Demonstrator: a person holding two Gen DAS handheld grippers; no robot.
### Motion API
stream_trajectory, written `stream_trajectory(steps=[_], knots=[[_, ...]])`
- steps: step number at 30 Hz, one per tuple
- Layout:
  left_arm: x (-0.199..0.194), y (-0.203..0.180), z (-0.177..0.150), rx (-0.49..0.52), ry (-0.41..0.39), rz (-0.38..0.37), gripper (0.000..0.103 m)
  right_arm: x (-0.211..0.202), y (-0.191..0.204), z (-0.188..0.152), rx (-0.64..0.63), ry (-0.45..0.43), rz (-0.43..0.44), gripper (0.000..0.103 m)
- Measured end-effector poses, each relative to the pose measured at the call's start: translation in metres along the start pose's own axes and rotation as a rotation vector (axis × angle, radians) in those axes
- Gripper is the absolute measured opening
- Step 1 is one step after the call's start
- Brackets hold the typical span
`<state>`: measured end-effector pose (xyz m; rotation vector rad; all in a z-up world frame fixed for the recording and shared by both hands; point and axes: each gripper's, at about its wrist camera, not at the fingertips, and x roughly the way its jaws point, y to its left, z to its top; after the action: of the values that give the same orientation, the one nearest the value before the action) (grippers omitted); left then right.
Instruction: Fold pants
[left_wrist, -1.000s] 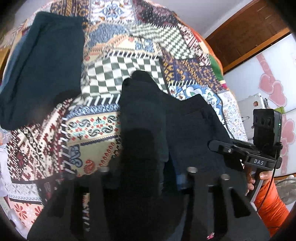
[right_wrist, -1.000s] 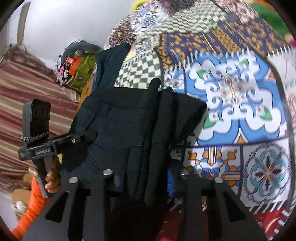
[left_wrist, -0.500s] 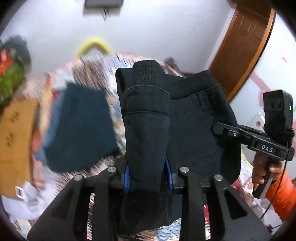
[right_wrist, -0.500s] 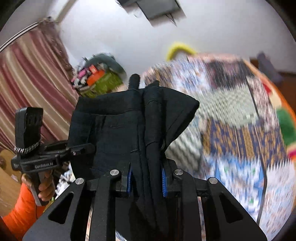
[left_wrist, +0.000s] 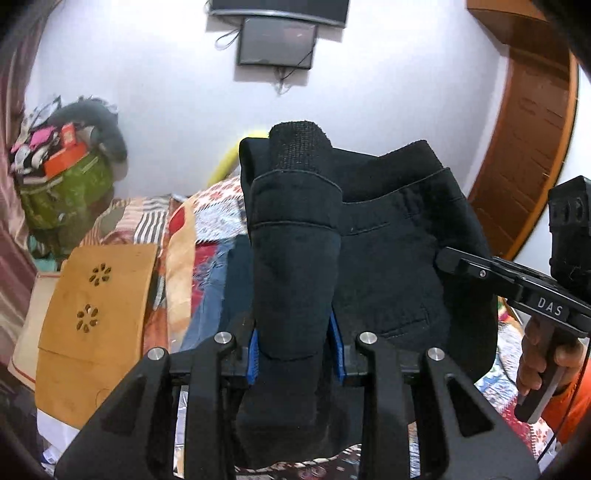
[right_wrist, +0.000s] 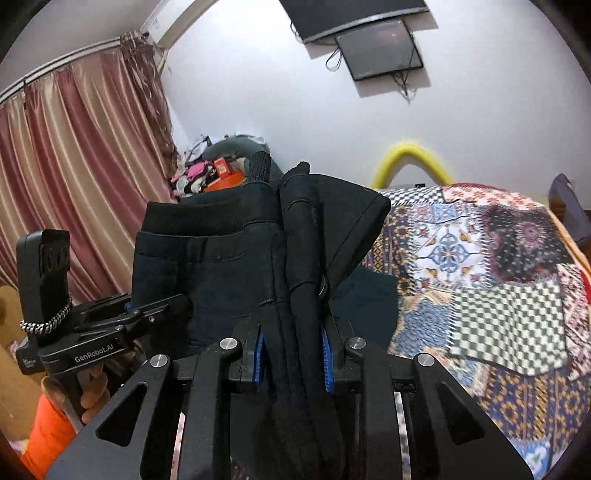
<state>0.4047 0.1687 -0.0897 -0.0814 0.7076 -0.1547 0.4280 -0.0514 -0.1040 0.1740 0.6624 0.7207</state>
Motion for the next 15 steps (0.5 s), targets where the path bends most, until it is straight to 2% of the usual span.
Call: stream_trajectory(steps=[9,15], knots=[[0.107,0.060,-0.030,-0.053,0.113,0.027,0.030,0.112,-0.033,-0.027,0.049,0.133,-0.065,0.021],[0.199,0.087,-0.066,-0.043,0.266,0.063,0.030,0.171,-0.054,-0.058,0.011,0.278,-0.140,0.021]])
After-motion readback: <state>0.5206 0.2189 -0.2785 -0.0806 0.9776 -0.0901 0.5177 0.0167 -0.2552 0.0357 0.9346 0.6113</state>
